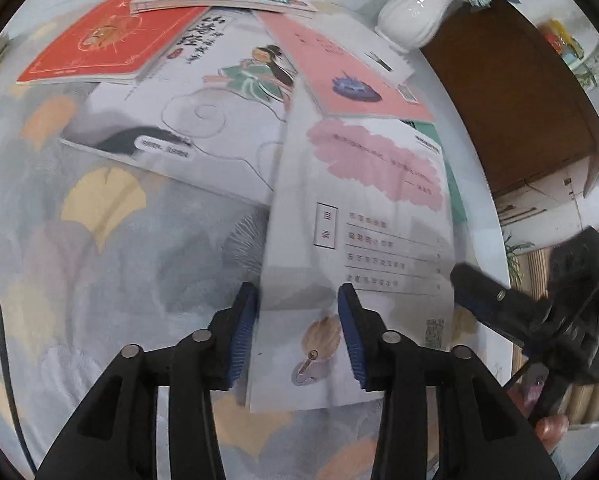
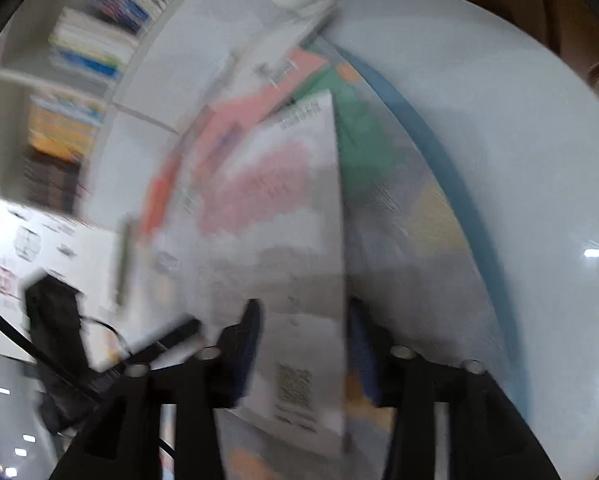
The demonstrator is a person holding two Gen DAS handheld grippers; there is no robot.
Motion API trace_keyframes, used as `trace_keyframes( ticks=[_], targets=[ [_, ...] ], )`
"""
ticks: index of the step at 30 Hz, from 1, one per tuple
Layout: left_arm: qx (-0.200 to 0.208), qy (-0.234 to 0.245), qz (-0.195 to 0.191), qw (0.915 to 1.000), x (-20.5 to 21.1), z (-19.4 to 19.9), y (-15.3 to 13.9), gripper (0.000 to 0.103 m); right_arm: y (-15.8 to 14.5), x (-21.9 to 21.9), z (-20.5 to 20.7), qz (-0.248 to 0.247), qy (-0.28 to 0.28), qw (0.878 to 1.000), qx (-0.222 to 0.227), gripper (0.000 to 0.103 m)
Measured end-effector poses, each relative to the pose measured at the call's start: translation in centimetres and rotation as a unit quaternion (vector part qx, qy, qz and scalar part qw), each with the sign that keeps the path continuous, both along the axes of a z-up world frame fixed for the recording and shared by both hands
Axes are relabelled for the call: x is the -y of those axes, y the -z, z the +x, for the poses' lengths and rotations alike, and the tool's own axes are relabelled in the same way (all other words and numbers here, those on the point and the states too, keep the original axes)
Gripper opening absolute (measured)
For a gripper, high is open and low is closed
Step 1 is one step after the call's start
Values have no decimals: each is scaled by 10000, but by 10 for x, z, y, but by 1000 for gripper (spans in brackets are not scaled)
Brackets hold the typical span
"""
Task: Organize books
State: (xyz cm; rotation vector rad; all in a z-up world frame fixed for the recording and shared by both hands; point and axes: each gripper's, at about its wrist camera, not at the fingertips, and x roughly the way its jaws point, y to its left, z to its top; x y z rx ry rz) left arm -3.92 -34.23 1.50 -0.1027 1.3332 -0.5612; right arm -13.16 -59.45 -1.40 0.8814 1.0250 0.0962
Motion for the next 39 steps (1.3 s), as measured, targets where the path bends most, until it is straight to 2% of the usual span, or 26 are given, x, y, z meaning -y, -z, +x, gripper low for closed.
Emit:
trace_keyframes(
  ticks=[3,9,12,14,15,18,20,23,26,28,30,31,33,36,39],
  targets=[
    [-60,45,-87,9999,-4,-11,-1,39,7,7,-9,444,48,9990,25,54],
    [-412,376,-267,9981,-9,-60,3,39,9,1,-54,757,-223,9969,-71,54],
    [-382,410,-377,9977,-11,-88,7,39,11,3,-86,1326,-295,9907,36,54],
    [-507,297,-583,9966,-17,-95,9,39,7,0,-99,1756,-389,9834,252,54],
    [-556,246,-651,9960,-17,-92,11,39,2,-1,-101,1809,-450,9819,339,54],
    [-862,52,-1060,9906,-35,-89,14,39,-36,-17,-95,1579,-893,9802,791,54],
    [-886,-221,-1301,9873,-51,-86,9,39,-67,-37,-83,1381,-1317,9758,1064,54],
    [-494,-903,-1451,9840,-101,-81,-12,39,-113,-88,-63,760,-2129,9639,1405,54],
    [-48,-1933,-1389,9712,-181,-83,-34,39,-132,-144,-44,589,-2708,9477,1584,55],
    [235,-2387,-1061,9650,-217,-84,-41,39,-128,-179,-36,722,-3114,9359,1478,55],
    [492,-2664,-625,9606,-247,-96,-51,39,-120,-209,-34,620,-3416,9285,1315,55],
    [595,-2654,-397,9615,-256,-101,-54,39,-112,-221,-37,565,-3564,9248,1207,55],
    [572,-2496,-126,9666,-261,-109,-49,48,-96,-235,-41,447,-3724,9220,962,55],
    [443,-2131,-62,9760,-243,-113,-36,51,-62,-241,-39,-288,-3465,9370,324,56],
    [343,-1817,58,9827,-224,-107,-22,49,-32,-234,-40,-1185,-2911,9490,-259,56]
  ],
)
